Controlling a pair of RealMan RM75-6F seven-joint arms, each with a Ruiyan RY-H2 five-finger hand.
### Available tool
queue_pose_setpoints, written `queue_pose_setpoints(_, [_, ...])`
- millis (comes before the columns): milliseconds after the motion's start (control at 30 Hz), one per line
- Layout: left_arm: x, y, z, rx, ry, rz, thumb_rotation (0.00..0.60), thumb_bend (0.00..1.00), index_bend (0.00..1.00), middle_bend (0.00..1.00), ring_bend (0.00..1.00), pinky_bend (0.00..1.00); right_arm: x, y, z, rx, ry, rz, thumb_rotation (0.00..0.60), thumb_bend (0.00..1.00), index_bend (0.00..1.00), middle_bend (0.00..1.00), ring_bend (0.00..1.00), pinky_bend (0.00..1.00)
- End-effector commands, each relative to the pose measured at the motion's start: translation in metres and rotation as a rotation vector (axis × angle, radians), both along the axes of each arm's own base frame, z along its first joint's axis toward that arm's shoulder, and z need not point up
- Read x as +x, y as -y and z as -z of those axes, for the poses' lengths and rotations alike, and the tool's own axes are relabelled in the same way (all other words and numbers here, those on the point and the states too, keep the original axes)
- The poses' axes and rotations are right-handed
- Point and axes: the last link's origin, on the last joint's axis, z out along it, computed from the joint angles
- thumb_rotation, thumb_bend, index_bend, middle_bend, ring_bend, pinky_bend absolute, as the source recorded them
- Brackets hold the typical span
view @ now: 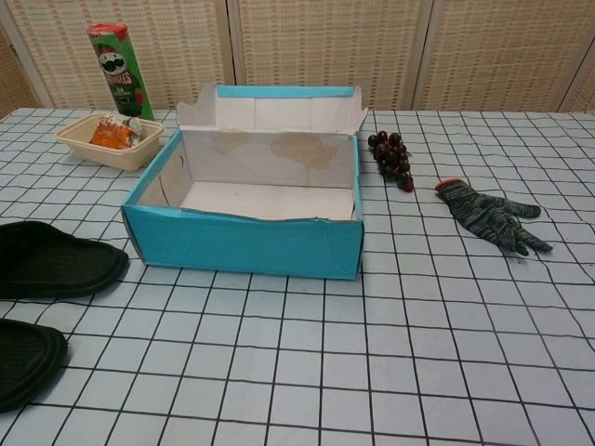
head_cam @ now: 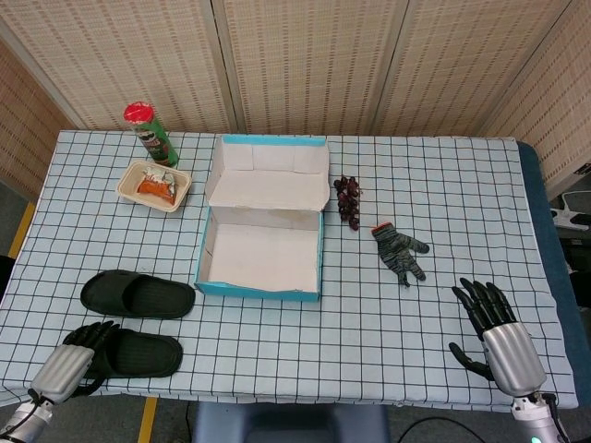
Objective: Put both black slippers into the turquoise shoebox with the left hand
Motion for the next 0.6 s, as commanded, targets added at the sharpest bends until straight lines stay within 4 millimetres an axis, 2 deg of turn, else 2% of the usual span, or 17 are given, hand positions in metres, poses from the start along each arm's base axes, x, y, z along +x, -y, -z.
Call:
queue_pose_setpoints(33, [0.0009,-0.0026,0.0046,-0.007,-0.002,0.001,0.600,0.32,0.00,0.00,0.00,0.12,0.0001,0.0002,0.0001,0.000,-0.001,0.000,0.600,0.16,0.00,0.00,0.00,0.00])
queue_pose_setpoints(233, [-0.0015,-0.0068,0.0087,0.006,-0.028,0.008,0.600,0.32,0.00,0.00,0.00,0.17,-0.0004,0.0009,0.0006,0.003,-0.005,0.003,0.600,0.16,0.00,0.00,0.00,0.00])
queue_pose_setpoints(300, [-0.0030,-0.0067,0.0096,0.003,-0.037,0.005,0.600,0.32,0.03,0.04,0.03,0.20,-0.0004,0.0009,0.0006,0.003,-0.006,0.002,0.600,0.16,0.00,0.00,0.00,0.00])
queue_pose_setpoints(500, [-0.0016,-0.0093,0.0084,0.029,-0.031,0.015,0.600,0.43,0.38,0.46,0.37,0.39,-0.0003,0.0010,0.0014,0.007,-0.006,0.004,0.600,0.16,0.00,0.00,0.00,0.00])
queue_pose_setpoints(600, [-0.0004,-0.0094,0.0061,0.052,-0.020,0.030,0.600,0.47,0.48,0.58,0.47,0.46,0.0000,0.0007,0.0016,0.006,-0.007,0.003,0.600,0.16,0.00,0.00,0.00,0.00])
